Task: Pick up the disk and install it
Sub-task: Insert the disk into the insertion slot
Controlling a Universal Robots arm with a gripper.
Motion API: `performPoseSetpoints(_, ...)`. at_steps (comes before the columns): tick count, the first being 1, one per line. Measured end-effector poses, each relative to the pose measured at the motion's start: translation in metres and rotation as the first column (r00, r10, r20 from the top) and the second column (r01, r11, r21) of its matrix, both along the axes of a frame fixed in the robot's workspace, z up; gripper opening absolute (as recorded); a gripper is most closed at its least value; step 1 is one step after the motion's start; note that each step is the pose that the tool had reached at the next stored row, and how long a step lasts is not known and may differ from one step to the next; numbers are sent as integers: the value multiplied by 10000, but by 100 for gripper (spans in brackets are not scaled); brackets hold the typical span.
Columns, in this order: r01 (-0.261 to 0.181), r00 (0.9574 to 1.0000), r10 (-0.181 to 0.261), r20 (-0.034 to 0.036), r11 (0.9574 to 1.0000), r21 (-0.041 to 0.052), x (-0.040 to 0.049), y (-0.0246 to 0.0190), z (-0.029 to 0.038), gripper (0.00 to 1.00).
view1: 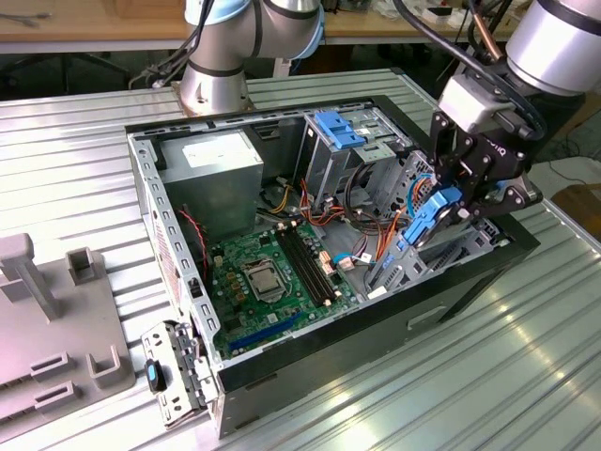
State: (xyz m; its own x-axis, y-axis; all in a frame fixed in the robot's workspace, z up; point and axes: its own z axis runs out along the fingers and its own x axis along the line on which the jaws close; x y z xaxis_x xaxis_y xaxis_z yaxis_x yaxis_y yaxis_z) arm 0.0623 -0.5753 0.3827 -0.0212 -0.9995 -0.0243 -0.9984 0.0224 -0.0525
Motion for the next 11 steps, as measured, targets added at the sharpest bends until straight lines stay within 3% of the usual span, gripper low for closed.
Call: performPoseSetpoints(11, -1, 10000, 1, 1, 10000, 4, 1, -15, -118, 37)
